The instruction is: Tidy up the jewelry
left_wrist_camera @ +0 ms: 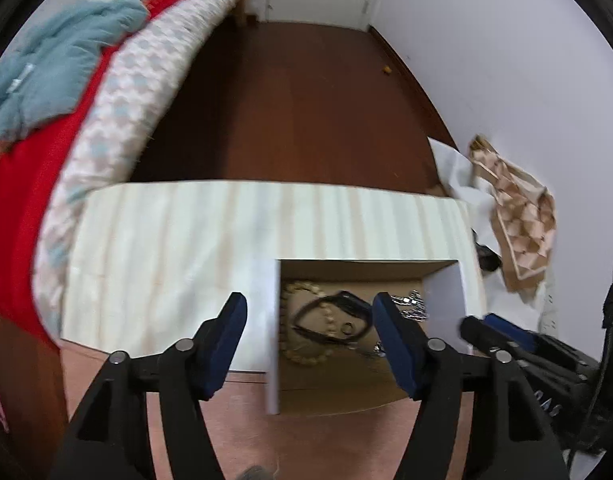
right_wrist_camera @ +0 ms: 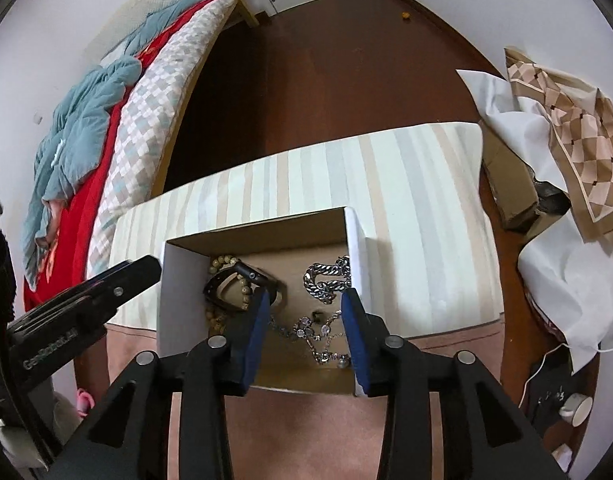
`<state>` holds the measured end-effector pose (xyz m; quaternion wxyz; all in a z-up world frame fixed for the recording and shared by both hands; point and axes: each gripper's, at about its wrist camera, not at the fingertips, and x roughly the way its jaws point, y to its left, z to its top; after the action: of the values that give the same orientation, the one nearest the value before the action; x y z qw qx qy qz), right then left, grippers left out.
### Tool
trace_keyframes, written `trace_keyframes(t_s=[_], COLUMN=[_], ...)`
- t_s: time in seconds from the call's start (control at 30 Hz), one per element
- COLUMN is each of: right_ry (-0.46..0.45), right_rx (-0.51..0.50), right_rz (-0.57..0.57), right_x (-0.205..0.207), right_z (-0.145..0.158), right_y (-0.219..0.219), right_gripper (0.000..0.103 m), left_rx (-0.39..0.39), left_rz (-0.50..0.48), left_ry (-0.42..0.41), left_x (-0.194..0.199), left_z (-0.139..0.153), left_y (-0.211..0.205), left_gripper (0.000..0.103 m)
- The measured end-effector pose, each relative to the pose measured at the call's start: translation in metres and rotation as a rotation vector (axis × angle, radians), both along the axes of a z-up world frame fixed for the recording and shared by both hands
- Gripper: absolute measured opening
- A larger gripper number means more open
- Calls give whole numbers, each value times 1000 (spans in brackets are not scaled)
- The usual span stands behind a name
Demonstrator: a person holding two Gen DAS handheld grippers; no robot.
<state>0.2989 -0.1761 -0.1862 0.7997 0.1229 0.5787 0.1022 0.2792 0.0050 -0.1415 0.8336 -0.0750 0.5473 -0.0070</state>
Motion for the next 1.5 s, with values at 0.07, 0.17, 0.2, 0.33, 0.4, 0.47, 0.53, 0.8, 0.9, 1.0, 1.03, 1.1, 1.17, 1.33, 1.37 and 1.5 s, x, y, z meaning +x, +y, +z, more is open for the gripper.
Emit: trace_keyframes(t_s=[0.07,0.17,0.2,0.33,0.4,0.47,0.53,0.8,0.9,1.0,1.03,1.1,1.17,1.33,1.37,1.5], right_ry=[-13,-37,-48,-67,-70,-78,-87,-183,-224,-266,-283,-312,-337,-404,-414,-474], right_rx=[-28,-99,-134,-249,-293,-324,-358,-392,-394,-397,-396,-389,-382,-362,-358,-369], right_rz=[-3,-5,-1,4,3,4,2,-27,-36,-43,-45,-50,-52,-56,-56,-64], right_x=[-4,-12,-17,-33,-41,-50,-62,-110,-129,-148,-155,-170,-183,-222,-228,-255], right_z=[6,16,19,25,26,27,32,76,99,120,128,145,160,200,206,231], right_y=[-1,-1,0,4,5,6,7,7,5,5,5,5,5,5,5,7], right_gripper=[42,59,66,94,100,101,101,102,102,102,102,102,102,102,102,102], left_rx=[34,89,105,166,178,174,171,169,175,169,169,170,176,191,192,190], left_rz=[20,42,49,59,62,69,72,66,77,86,89,92,92,88,91,98], left_ry=[-9,-35,-41,-50,-51,-50,-53,-134,-178,-212,-225,-249,-267,-317,-331,-366], left_x=[-9,-26,-31,-53,-64,-73,-82,-124,-144,-162,-168,-181,-192,-223,-229,-251], left_z=[4,8,8,7,7,9,13,56,79,97,104,118,130,159,165,181], left_y=[5,9,11,11,11,11,9,0,0,1,2,3,2,2,2,2], left_gripper=[64,79,86,99,99,99,99,99,99,99,99,99,99,99,99,99])
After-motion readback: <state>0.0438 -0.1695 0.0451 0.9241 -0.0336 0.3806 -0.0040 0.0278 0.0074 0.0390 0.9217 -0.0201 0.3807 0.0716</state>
